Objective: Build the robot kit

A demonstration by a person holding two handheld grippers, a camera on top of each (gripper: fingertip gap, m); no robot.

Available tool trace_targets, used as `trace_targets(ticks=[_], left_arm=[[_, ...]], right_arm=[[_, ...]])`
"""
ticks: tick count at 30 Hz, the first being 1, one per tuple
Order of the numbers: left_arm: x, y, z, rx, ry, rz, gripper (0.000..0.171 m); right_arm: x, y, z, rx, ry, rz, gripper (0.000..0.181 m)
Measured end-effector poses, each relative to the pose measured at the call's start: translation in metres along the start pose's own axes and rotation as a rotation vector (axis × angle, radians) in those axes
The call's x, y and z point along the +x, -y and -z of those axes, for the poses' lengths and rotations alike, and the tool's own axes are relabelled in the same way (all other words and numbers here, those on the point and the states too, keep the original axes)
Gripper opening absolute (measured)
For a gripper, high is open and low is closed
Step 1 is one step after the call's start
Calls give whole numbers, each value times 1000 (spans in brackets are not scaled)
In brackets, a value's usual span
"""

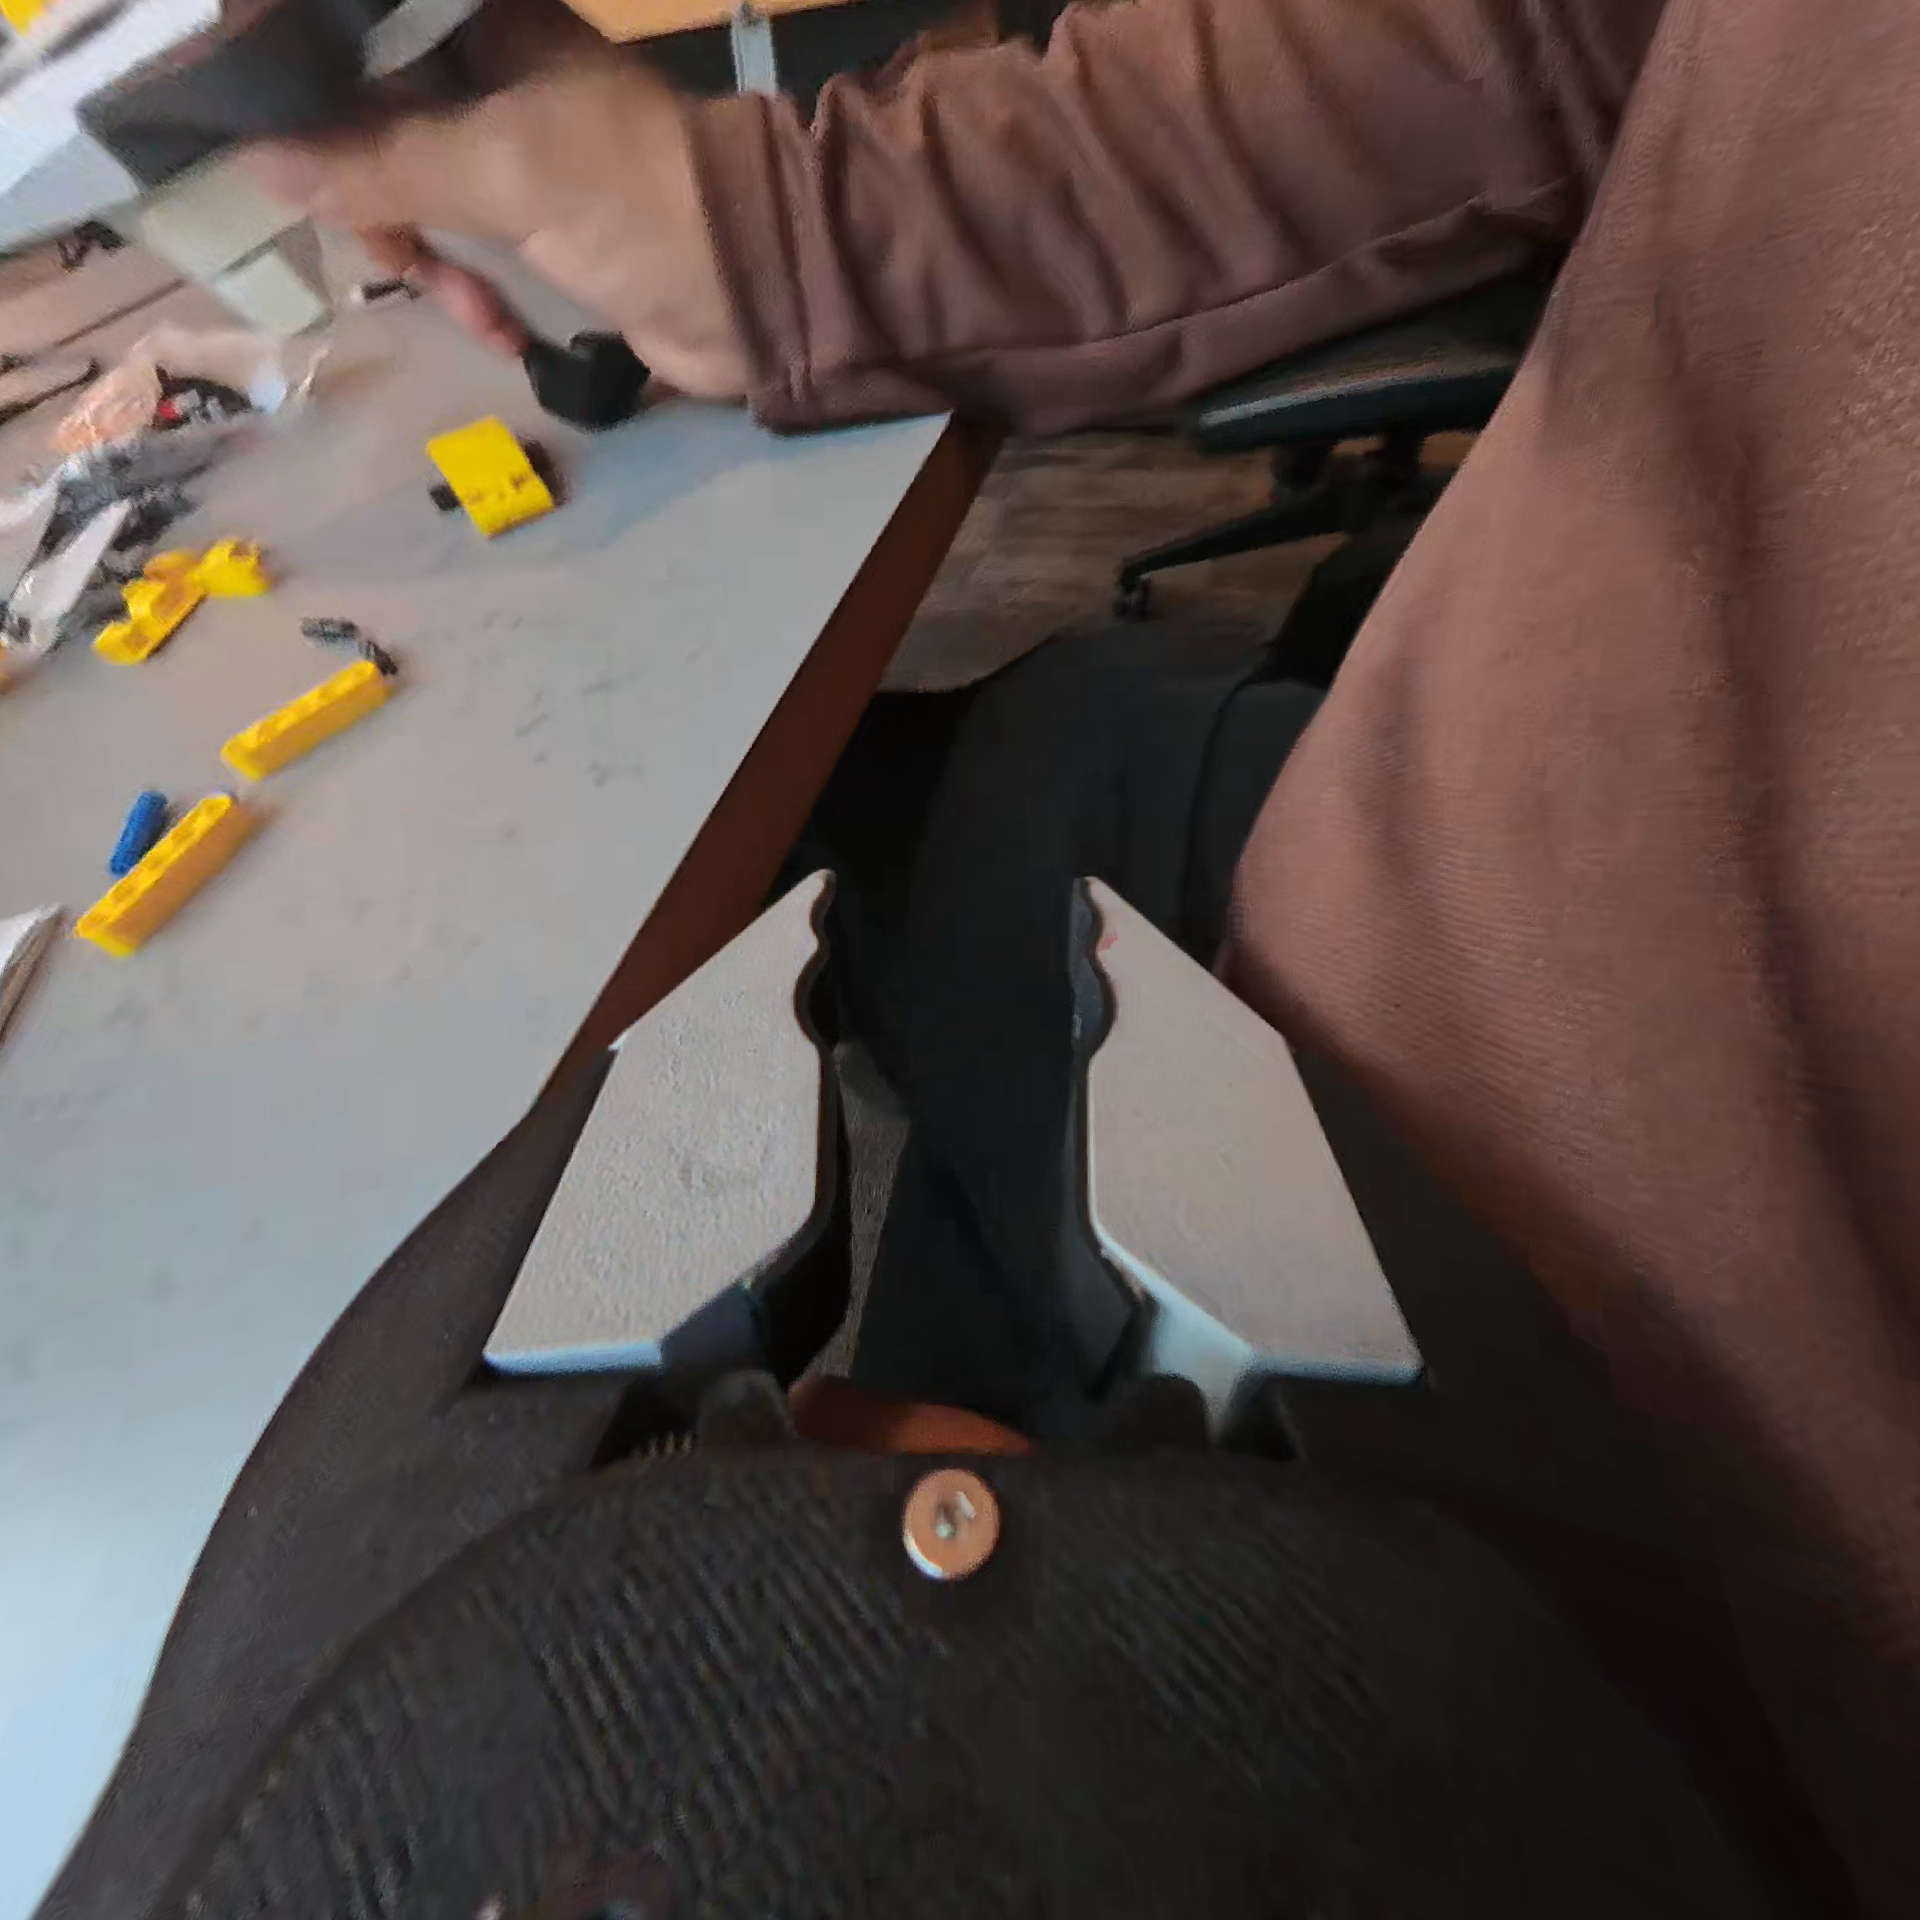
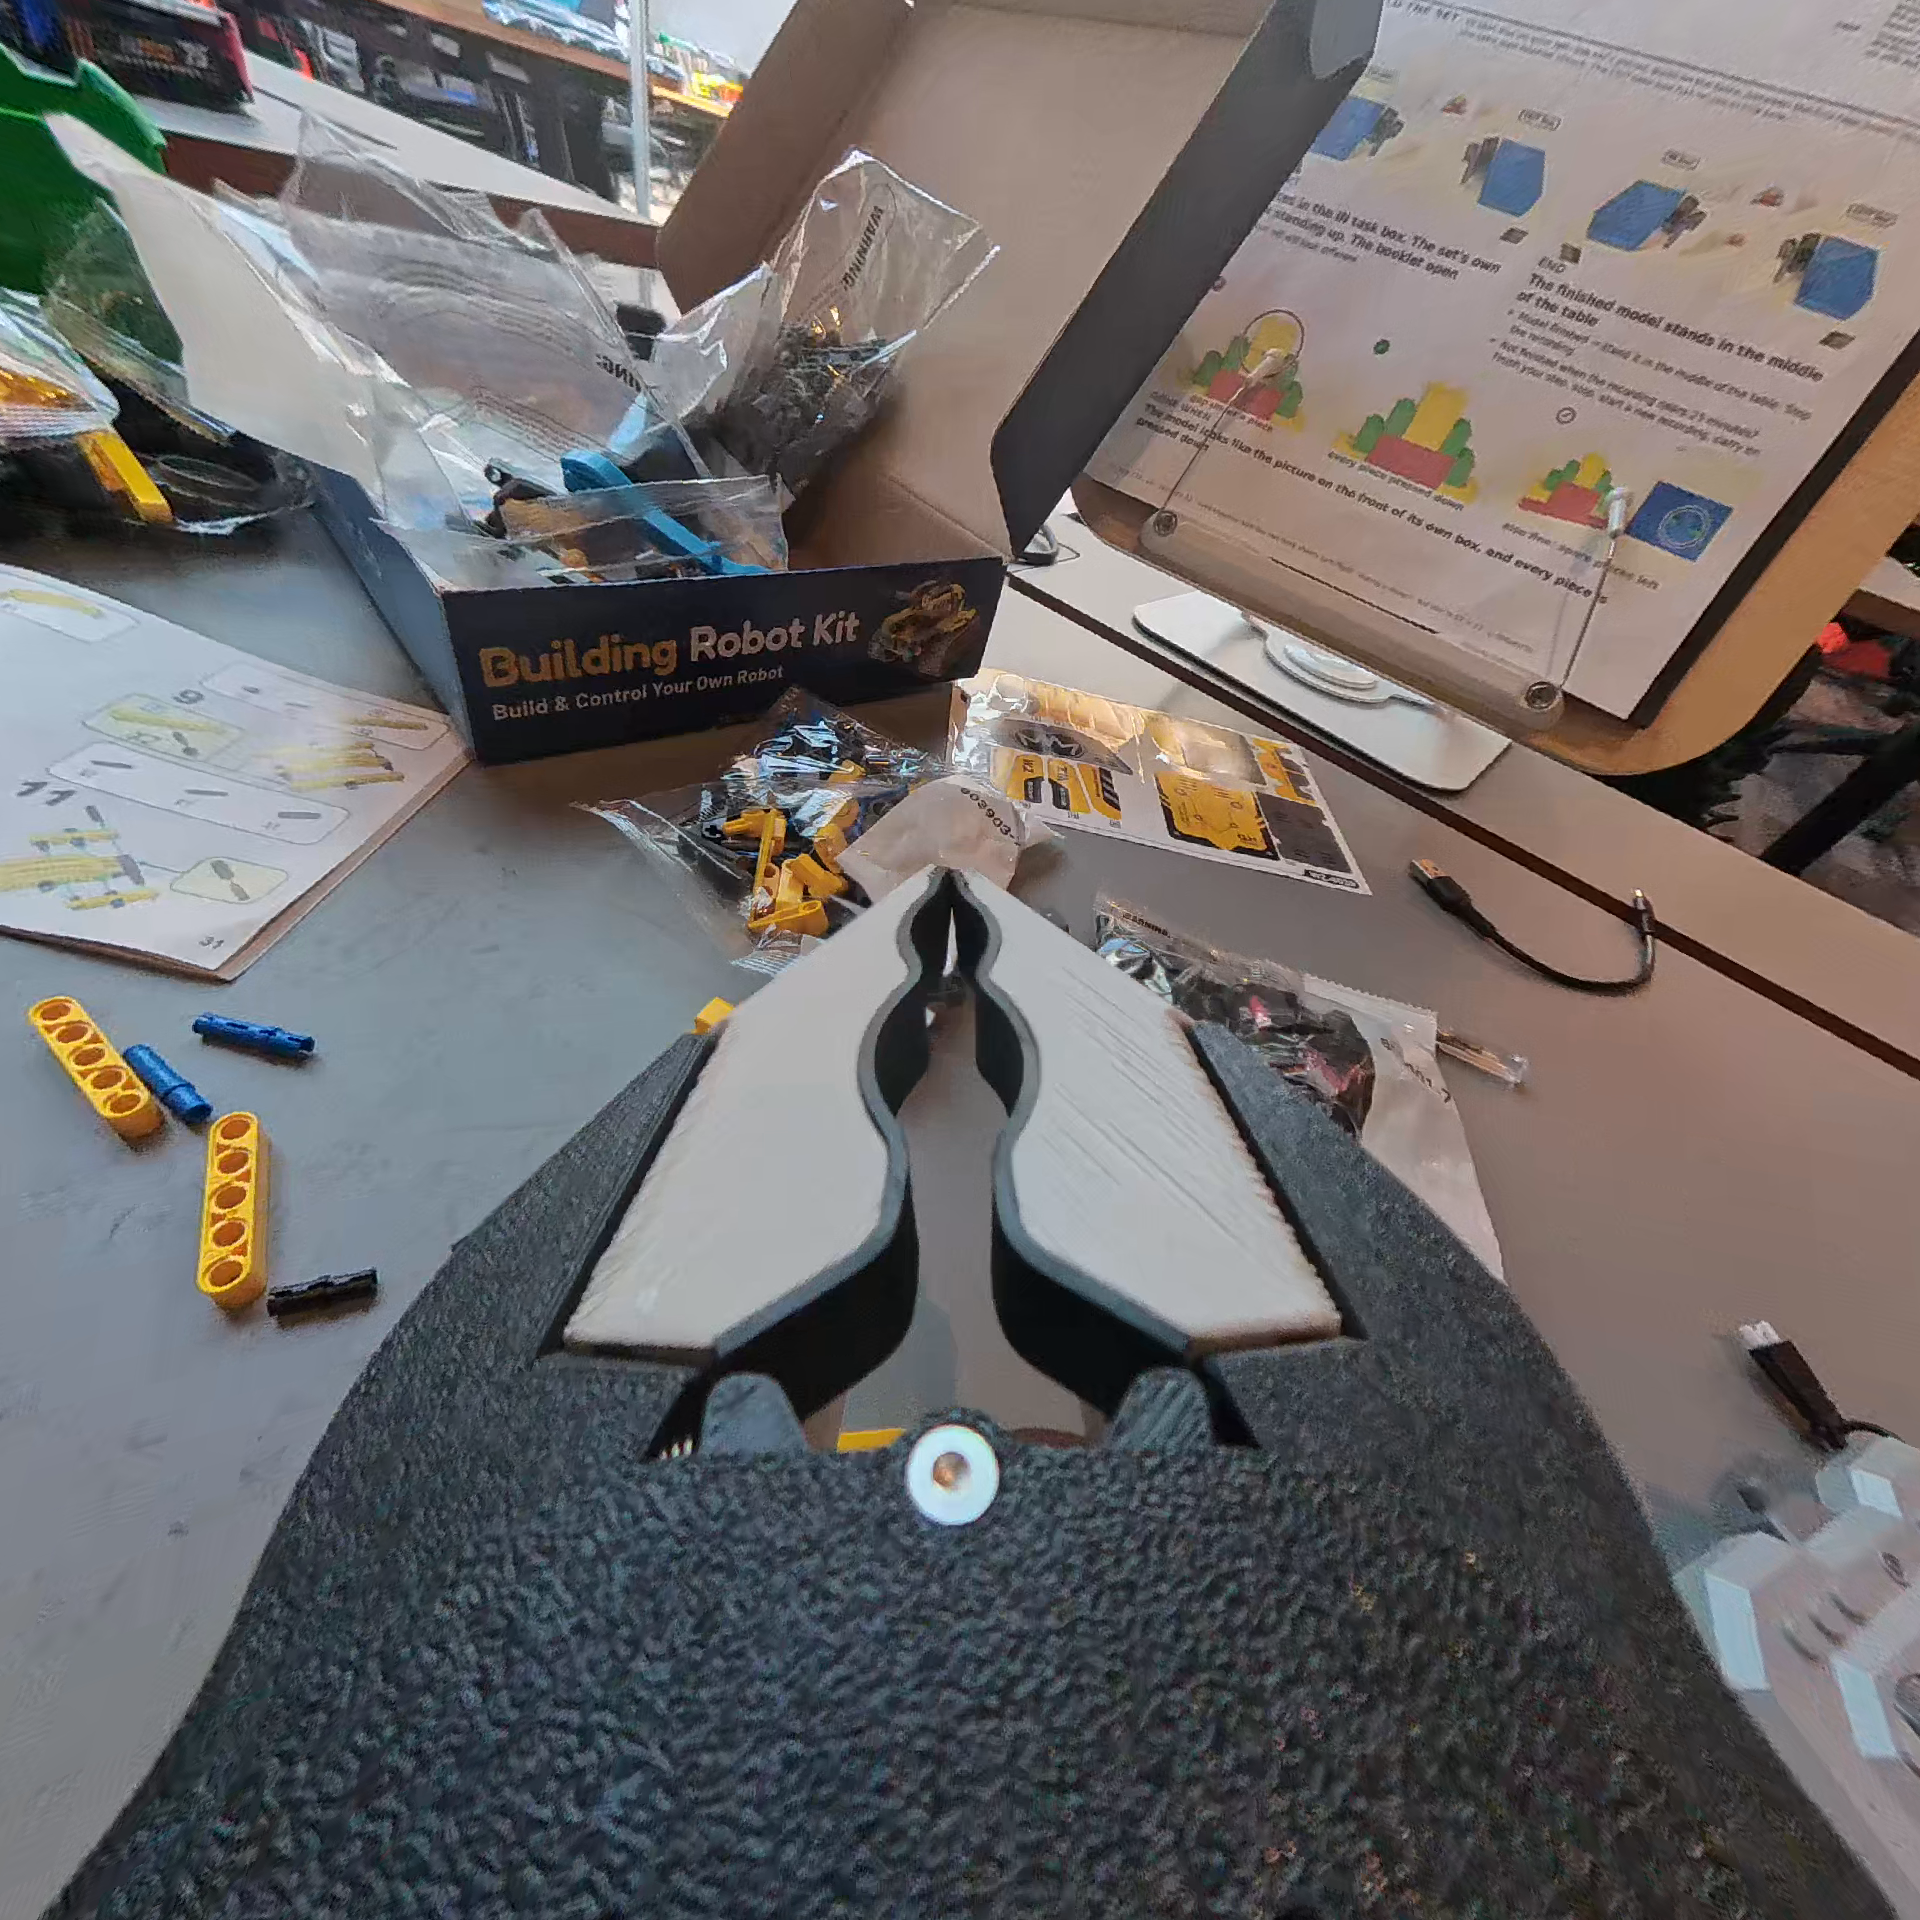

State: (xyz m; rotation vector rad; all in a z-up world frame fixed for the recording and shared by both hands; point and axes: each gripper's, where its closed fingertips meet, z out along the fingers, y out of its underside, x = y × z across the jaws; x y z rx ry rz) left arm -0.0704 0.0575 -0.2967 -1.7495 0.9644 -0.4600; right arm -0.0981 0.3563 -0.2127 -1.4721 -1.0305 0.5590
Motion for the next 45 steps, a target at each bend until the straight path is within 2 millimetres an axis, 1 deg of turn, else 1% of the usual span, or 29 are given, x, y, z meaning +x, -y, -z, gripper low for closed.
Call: trace_targets(ticks=[2,4,6,7,9,11,13,15,18,20,25,29,32,38,41,42,44,45], left_arm=[[-3,9,2,47,-2,5,40],[-11,13,5,61,32,16,39],[-16,14,9,57,62,13,39],[-19,14,12,58,82,8,39],[-24,15,16,63,128,8,37],[-27,18,20,79,153,36,37],[-33,21,21,94,177,77,36],[-38,20,21,90,191,95,36],[-43,17,22,82,220,85,35],[-44,16,22,84,219,94,35],[-41,13,18,65,200,109,34],[-45,12,19,67,214,112,33],[-48,11,20,68,220,122,33],[-51,10,19,70,217,134,33],[-49,9,18,67,201,117,32],[-48,9,18,69,201,112,32],[-47,11,18,73,193,115,32],[-47,11,18,76,197,117,32]], right_arm=[[-10,-2,1,-14,86,-17,0],[-30,-7,9,-62,196,-51,2],[-64,-6,23,-92,362,-88,9],[-82,-4,31,-105,434,-78,10],[-106,-9,39,-157,477,11,13],[-120,-22,42,-235,484,112,20],[-133,-37,44,-302,507,147,21],[-135,-50,40,-362,479,166,20],[-137,-58,37,-420,473,192,20],[-139,-61,35,-446,478,193,9],[-146,-60,37,-437,532,206,8],[-160,-58,43,-426,603,224,8],[-164,-58,46,-420,629,236,8],[-180,-56,57,-403,740,258,8],[-186,-56,62,-394,785,274,8],[-187,-55,64,-389,796,277,9],[-188,-52,66,-371,813,261,23],[-187,-50,68,-357,828,245,24]])
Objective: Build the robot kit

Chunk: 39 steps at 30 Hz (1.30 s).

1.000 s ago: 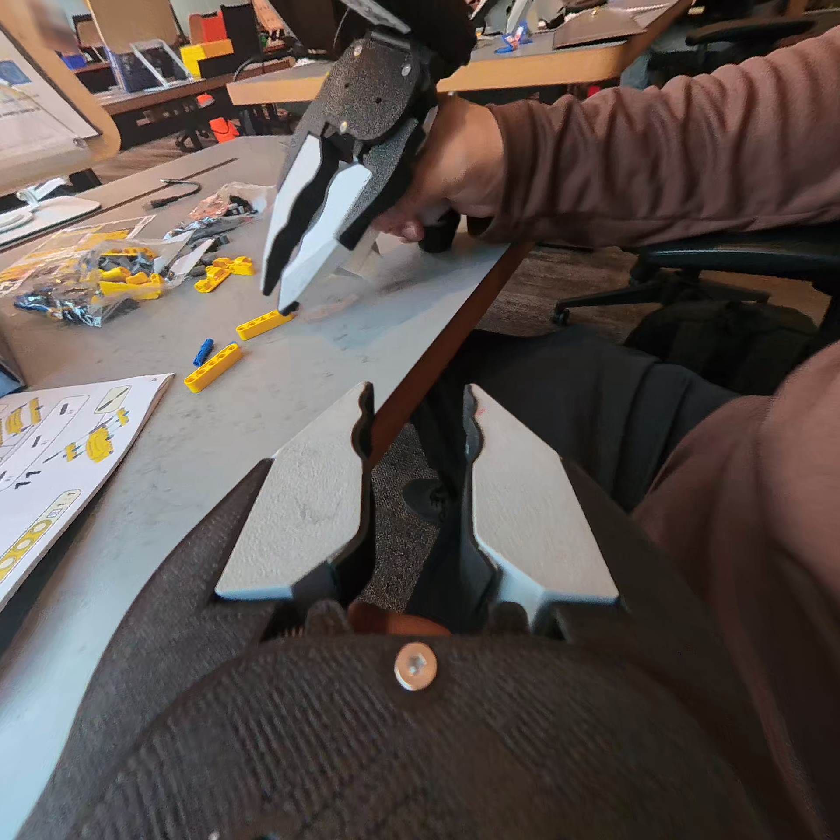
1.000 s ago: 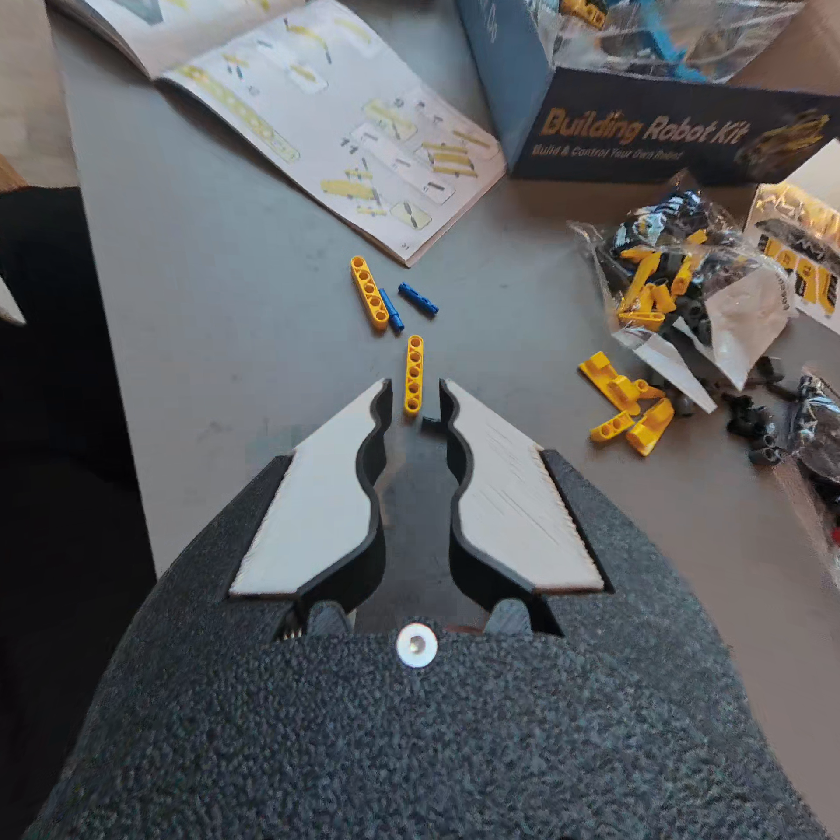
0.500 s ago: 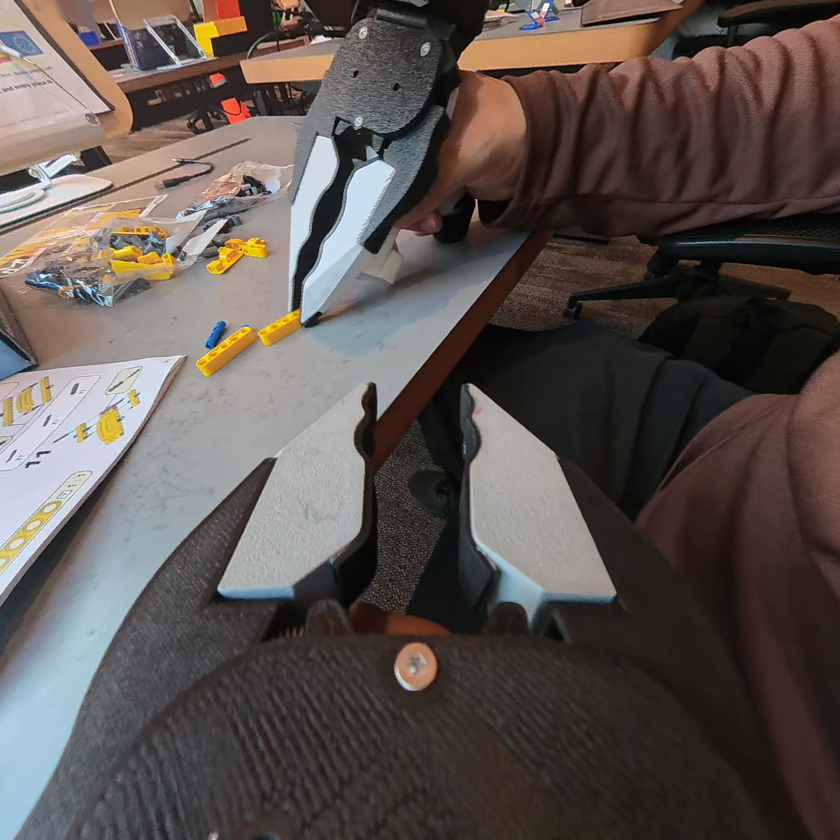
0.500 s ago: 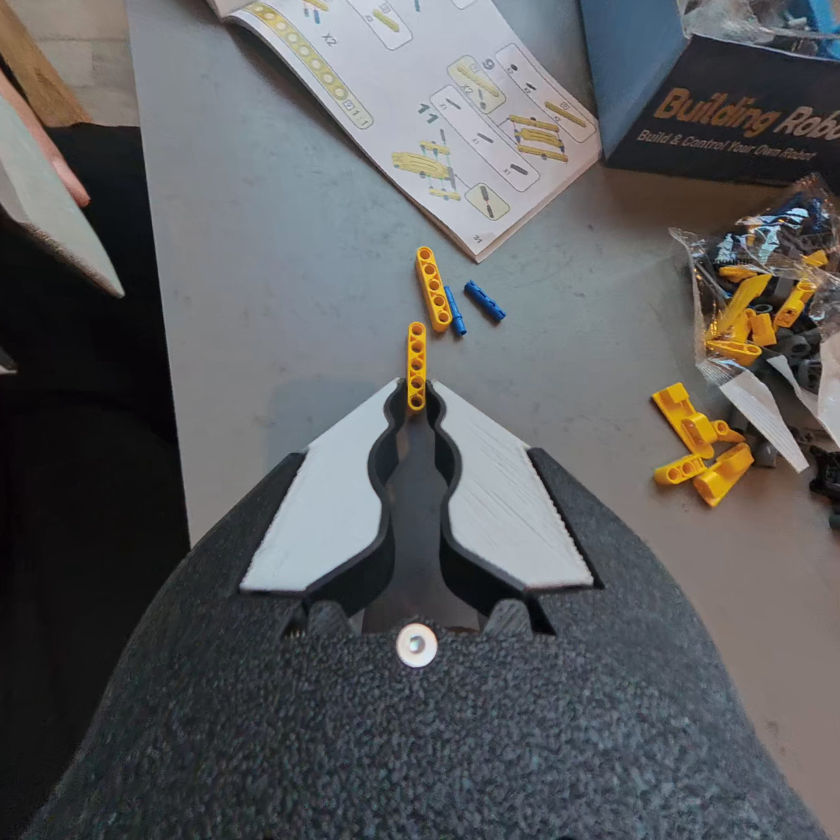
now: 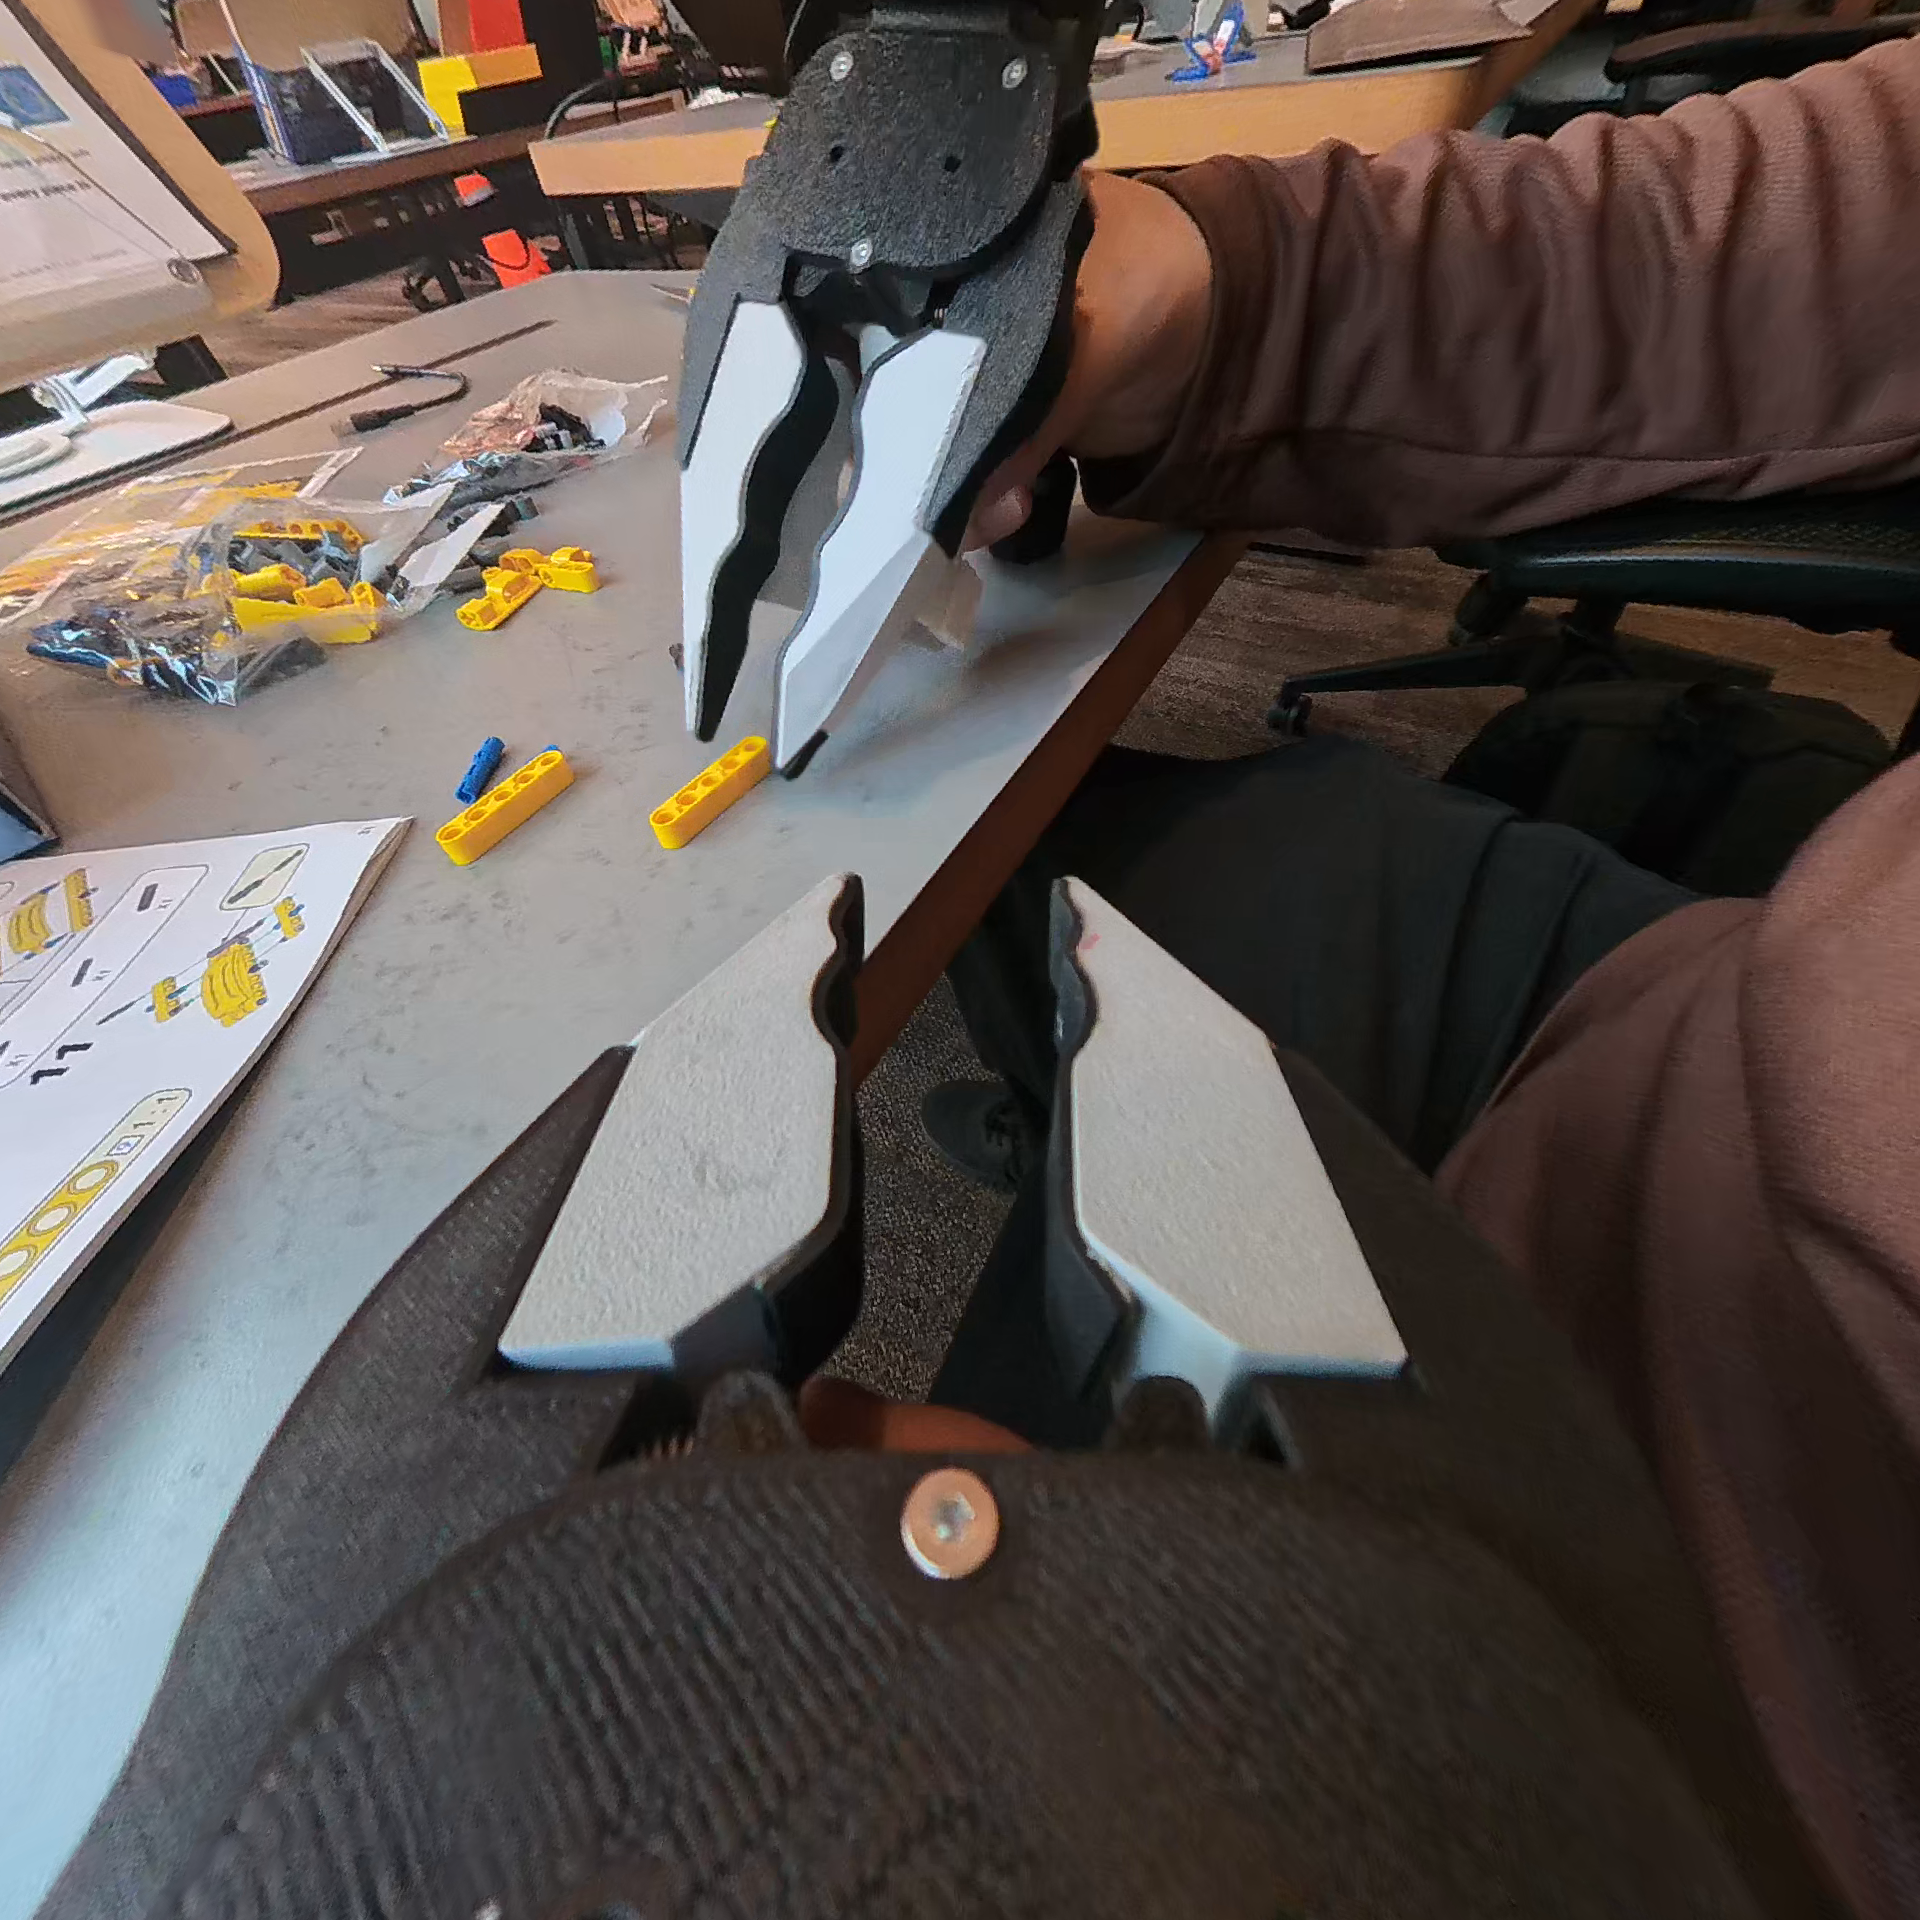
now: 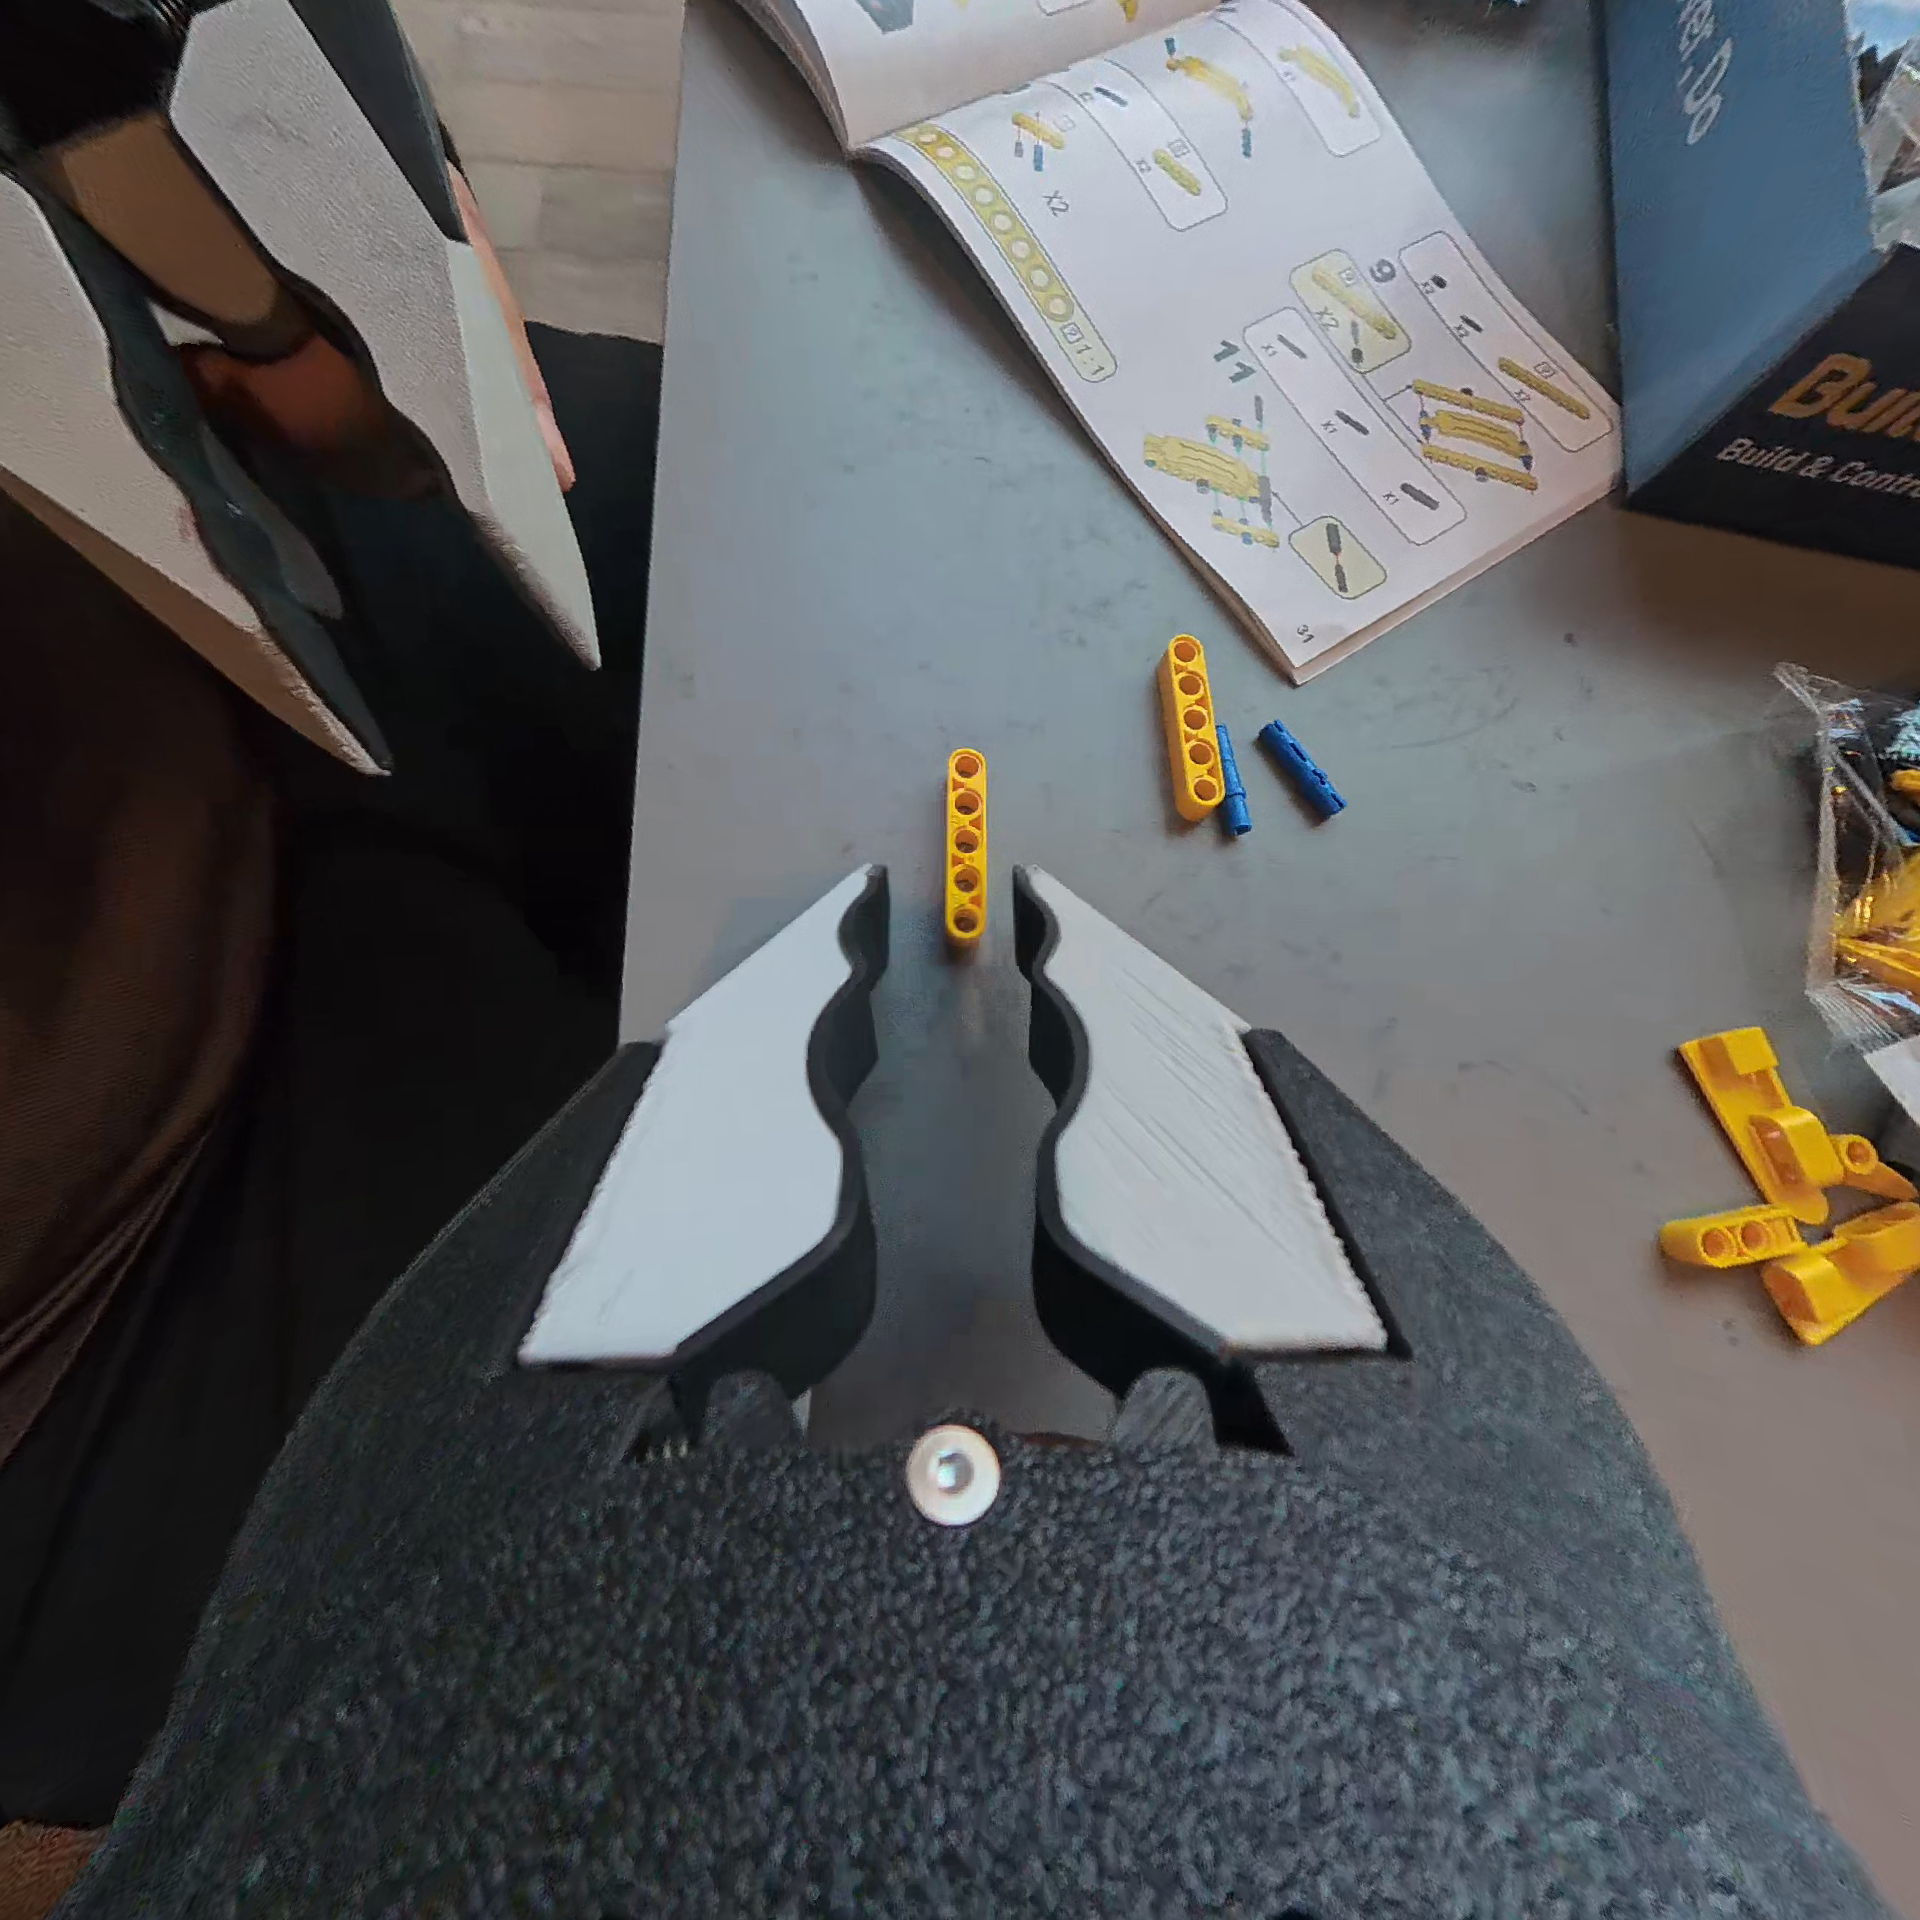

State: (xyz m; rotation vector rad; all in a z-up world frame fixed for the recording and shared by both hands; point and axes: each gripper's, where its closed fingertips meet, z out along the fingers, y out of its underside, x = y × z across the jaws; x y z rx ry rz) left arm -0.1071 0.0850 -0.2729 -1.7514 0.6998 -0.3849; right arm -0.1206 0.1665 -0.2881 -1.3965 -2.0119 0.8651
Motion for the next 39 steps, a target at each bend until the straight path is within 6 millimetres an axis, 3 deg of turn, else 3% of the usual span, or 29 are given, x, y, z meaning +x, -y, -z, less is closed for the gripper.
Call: trace_targets(ticks=[3,8,13,16,21,26,33,36,39], left_arm=[[-2,-1,1,-7,13,-11,31],[-3,1,5,-3,26,-43,27],[-7,2,7,-4,45,-23,25],[-9,4,6,-5,69,-11,24],[-6,1,0,-24,84,-24,24],[-4,-3,-2,-38,94,-42,23],[-16,-6,-1,-35,121,-20,24],[-20,-4,3,-27,136,-20,24],[-22,-3,6,-23,147,-19,24]], right_arm=[[2,5,12,60,10,-11,22],[23,6,40,91,-80,-45,17],[37,-17,55,44,-156,-89,10],[34,-25,49,14,-138,-109,8],[26,-17,21,-54,-151,-75,5],[1,-11,2,-85,-80,-15,2],[-23,16,-12,-16,-40,63,2],[-12,20,-4,37,-87,70,0],[14,21,12,105,-196,37,0]])
